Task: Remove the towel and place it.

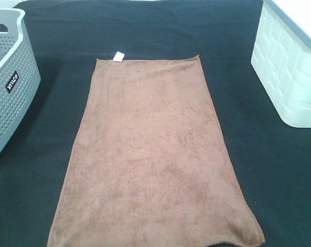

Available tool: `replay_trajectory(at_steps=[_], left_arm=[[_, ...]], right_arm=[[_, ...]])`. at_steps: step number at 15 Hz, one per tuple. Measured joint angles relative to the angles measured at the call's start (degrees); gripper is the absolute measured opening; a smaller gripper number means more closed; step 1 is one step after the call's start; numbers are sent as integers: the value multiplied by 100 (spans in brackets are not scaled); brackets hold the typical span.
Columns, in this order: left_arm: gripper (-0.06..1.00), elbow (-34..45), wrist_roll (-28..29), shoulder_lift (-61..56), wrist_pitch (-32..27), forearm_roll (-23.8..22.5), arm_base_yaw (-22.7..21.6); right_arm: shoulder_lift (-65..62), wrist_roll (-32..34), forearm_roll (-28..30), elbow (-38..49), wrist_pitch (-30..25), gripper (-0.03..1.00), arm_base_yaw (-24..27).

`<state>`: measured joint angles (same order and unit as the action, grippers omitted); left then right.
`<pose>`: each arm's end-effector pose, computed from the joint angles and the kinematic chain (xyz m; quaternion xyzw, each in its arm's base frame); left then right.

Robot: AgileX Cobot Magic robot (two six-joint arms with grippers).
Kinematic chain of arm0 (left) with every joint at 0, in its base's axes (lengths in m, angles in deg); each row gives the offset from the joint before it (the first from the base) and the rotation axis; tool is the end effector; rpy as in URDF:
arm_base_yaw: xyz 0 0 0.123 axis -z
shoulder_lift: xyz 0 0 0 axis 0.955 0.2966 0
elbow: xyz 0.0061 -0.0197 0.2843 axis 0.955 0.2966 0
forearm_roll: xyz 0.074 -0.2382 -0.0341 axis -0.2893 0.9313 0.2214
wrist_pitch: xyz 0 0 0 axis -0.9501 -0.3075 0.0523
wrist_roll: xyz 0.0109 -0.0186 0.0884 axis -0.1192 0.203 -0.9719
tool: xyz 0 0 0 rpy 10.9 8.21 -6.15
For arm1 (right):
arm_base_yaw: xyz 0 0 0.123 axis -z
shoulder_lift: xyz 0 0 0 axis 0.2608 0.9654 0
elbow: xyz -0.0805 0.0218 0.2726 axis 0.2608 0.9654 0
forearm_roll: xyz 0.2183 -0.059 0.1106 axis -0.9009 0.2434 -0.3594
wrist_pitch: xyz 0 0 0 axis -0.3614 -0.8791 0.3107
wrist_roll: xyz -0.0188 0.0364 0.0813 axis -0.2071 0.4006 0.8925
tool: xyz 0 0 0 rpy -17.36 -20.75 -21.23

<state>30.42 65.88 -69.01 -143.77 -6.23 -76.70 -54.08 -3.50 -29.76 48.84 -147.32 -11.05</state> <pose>0.0377 0.0067 0.3296 -0.0302 0.8583 0.0433 0.5104 0.0220 0.0125 0.2975 -0.0330 0.8751 0.0360 0.4814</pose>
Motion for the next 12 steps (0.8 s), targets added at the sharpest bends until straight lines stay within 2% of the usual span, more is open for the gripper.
replay_trajectory(at_steps=[3,7,12], left_arm=[[91,223,-40,-894,-223,435,0],[91,814,-40,-1736,-401,544,0],[91,963,-97,-1759,-539,894,0]], right_arm=[[-315,-6,-92,34,-115,88,0],[-1089,-160,-92,201,-235,87,0],[-1134,-258,-6,223,-390,87,0]])
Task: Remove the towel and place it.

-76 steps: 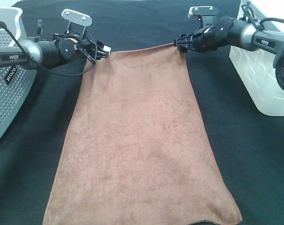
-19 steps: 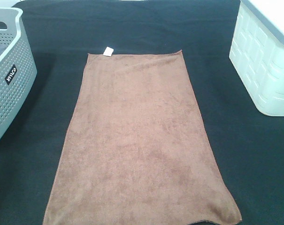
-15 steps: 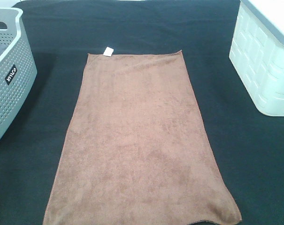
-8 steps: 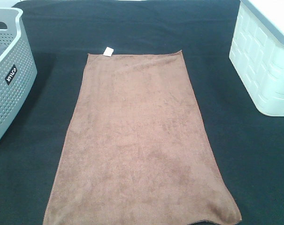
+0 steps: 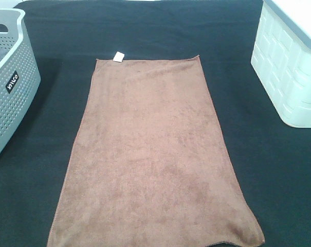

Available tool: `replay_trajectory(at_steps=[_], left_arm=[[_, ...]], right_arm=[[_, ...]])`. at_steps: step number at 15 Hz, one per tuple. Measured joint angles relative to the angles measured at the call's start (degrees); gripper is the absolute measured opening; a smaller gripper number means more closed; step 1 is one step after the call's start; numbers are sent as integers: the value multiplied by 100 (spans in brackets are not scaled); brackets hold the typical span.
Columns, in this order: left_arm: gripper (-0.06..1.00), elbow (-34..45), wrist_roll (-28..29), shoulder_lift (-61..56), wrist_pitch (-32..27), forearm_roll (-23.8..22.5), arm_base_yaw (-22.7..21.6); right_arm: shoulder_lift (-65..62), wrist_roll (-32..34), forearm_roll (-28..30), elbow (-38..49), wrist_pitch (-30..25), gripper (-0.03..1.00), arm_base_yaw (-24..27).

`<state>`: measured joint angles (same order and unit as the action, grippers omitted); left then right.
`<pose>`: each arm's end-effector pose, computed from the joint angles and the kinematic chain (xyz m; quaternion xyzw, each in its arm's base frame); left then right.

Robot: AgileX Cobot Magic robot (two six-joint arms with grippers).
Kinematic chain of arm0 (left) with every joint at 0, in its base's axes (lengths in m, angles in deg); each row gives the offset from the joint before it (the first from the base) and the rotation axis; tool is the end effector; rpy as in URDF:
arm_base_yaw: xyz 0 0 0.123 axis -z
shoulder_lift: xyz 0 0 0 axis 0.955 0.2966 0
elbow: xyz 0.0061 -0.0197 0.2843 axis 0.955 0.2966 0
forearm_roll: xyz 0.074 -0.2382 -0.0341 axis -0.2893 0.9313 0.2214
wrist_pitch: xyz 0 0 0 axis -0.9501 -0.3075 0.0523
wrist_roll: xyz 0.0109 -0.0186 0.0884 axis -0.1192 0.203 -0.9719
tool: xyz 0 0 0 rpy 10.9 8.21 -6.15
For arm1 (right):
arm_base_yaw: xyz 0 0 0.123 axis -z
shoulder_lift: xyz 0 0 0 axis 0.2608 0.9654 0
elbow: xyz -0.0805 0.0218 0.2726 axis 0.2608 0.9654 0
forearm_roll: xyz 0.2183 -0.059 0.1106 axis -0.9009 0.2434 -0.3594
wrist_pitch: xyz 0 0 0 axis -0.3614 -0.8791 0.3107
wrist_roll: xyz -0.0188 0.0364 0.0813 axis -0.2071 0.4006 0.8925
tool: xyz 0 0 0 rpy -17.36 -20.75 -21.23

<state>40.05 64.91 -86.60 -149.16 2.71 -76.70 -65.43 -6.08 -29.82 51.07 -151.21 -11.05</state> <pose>-0.0041 -0.0082 0.2786 -0.0235 0.8461 -0.0295 0.5317 -0.0102 0.0154 0.2821 -0.0614 0.8510 0.0202 0.5212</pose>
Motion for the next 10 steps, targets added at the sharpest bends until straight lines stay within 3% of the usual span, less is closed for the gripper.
replay_trajectory(at_steps=[2,10], left_arm=[[91,11,-132,0,-6,223,0],[91,11,-212,0,-6,206,0]], right_arm=[[0,-6,69,109,126,86,0],[0,-6,63,126,178,86,0]])
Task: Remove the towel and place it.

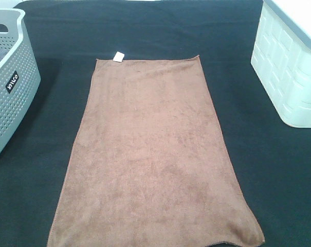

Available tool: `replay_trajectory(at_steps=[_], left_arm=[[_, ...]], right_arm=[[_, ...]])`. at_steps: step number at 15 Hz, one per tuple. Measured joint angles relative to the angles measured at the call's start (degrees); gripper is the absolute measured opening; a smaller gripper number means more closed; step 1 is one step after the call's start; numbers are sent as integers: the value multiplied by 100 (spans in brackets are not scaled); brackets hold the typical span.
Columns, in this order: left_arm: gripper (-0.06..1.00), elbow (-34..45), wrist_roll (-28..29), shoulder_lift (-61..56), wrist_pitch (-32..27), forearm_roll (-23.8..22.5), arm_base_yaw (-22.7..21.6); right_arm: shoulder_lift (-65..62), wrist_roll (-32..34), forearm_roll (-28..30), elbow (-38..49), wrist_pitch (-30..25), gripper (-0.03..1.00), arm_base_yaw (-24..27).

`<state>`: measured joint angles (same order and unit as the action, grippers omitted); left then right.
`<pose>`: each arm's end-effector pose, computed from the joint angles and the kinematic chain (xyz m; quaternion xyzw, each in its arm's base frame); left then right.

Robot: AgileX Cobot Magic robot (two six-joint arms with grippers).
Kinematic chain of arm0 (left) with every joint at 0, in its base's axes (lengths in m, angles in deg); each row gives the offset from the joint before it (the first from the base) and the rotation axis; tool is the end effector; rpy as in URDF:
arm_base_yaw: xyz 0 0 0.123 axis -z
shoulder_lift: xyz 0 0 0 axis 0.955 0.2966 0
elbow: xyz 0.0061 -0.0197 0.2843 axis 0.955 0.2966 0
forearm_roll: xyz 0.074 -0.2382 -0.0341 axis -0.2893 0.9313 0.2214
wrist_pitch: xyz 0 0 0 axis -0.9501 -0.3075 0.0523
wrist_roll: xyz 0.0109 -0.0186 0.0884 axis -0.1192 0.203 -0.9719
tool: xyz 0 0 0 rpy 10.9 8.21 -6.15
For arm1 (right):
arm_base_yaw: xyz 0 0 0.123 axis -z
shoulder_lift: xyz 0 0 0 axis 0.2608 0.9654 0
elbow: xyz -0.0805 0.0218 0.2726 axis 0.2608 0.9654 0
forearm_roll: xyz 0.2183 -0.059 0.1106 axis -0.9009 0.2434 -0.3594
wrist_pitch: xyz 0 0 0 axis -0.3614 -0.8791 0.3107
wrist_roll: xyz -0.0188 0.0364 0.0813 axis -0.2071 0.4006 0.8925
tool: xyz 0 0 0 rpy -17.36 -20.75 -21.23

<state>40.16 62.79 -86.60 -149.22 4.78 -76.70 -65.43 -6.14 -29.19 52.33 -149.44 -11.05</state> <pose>-0.0040 -0.0110 0.2782 -0.0073 0.8462 -0.0377 0.5314 -0.0063 0.0140 0.2785 -0.0591 0.8492 0.0141 0.5245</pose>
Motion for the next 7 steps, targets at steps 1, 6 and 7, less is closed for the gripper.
replay_trajectory(at_steps=[1,6,7], left_arm=[[91,0,-11,0,0,-63,0],[91,0,229,0,-6,-573,0],[91,0,229,0,-6,-613,0]], right_arm=[[0,0,0,0,0,86,0],[0,0,0,0,0,86,0],[0,0,0,0,0,86,0]])
